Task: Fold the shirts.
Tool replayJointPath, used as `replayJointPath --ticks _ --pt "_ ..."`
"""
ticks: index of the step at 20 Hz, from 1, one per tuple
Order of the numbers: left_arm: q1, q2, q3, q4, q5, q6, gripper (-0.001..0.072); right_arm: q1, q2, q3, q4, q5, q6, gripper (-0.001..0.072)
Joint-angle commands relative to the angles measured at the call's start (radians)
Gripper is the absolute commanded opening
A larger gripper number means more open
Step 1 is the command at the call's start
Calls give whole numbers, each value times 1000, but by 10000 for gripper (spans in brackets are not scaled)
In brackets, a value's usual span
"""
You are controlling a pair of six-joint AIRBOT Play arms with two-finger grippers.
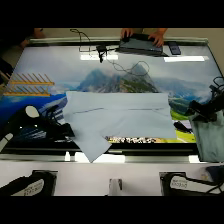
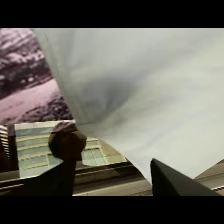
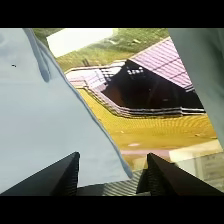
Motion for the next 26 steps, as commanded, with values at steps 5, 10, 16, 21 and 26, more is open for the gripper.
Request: replayJointPath --ticks 5,10,16,21,26 --pt "-90 10 -188 -139 194 1 523 -20 22 -32 96 2 -35 416" --pt "-149 -24 -188 -138 306 -63 240 -20 22 -41 95 26 -38 416" --pt "-149 -14 -188 -138 328 -53 30 -20 22 -256 114 -8 -140 588" --pt "-149 46 -188 -138 324 -51 29 -20 -7 -360 96 -83 -159 578" --pt "-149 101 -188 -138 324 -51 29 -20 -40 -360 145 -131 -169 536"
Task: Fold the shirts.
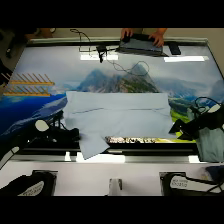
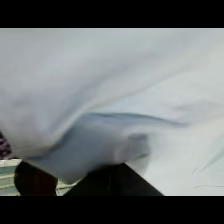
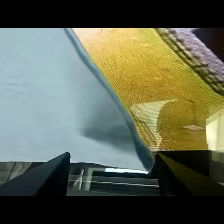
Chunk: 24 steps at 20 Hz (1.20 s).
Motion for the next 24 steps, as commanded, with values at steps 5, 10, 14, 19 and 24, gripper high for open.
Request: replayJointPath --ticks 5,10,14,19,24 --pt "0 50 4 -29 -6 0 30 1 -19 -13 139 -113 -11 314" --pt "3 50 78 -6 -18 77 29 1 -10 24 172 -62 -83 24" --pt "76 34 304 83 -26 75 28 47 5 170 200 -65 -92 24" --pt "193 -122 584 84 -90 76 28 247 -11 346 107 -369 51 24" --pt "198 -387 795 71 -151 76 29 278 -138 425 97 -457 190 24"
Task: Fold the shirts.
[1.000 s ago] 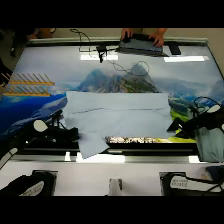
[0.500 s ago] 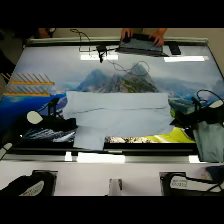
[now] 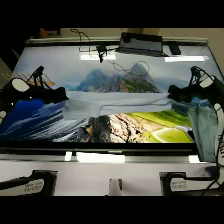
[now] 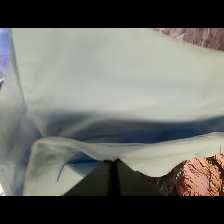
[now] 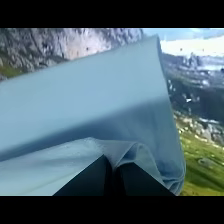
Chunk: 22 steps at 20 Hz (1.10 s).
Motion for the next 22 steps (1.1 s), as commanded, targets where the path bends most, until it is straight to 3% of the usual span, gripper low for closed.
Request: replayJointPath --ticks 1,3,4,5,6,7,11,15,22 --pt "12 -172 137 -14 -54 0 29 26 -82 43 -21 -68 98 25" --pt "12 -225 143 -22 -58 -24 40 26 -127 43 -21 -37 109 26" --pt "12 -241 143 -22 -58 -48 135 26 -145 43 -23 -18 109 27" --pt "12 -246 143 -22 -59 -64 264 26 -155 43 -29 -4 108 99" --pt "13 -245 146 -22 -73 -65 346 25 -156 43 -55 3 94 430" --pt "15 -242 161 -22 -107 -64 346 23 -152 47 -88 4 94 636" --pt "7 -197 235 -23 -222 -56 344 -48 -150 100 -133 76 85 686" --pt "-39 -106 243 -76 -155 -56 331 -84 -209 100 24 167 -31 696" --pt "-208 -47 243 -142 -132 -56 320 -82 -286 100 255 164 -3 652"
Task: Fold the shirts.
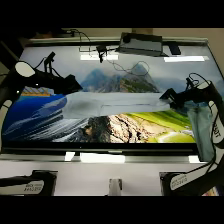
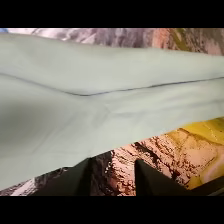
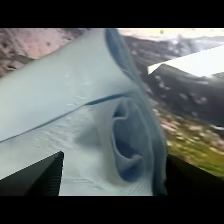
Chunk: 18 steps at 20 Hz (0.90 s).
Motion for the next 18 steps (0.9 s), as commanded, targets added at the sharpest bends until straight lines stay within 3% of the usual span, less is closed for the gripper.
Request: replayJointPath --ticks 1,2,3,5,6,7,10,14,18 --pt "-100 9 2 -26 10 0 318 -2 -30 -2 95 16 6 503" --pt "-131 -1 2 -26 11 0 318 -2 -29 -2 109 20 7 186" --pt "-165 -17 2 -26 22 0 317 -3 -26 0 131 38 7 33" --pt "-227 -56 2 -27 99 -2 285 -3 10 0 168 66 -50 24" --pt "-261 -84 2 -28 160 -5 60 -3 42 0 168 74 -60 24" --pt "-294 -117 2 -32 227 -17 32 -3 84 0 168 89 -77 23" --pt "-385 -233 2 -105 358 -115 31 -3 233 0 167 159 -92 23" --pt "-473 -360 2 -309 544 -114 30 -3 444 -1 167 316 -29 23" --pt "-566 -465 2 -534 618 -105 30 -3 653 -1 153 420 31 24"
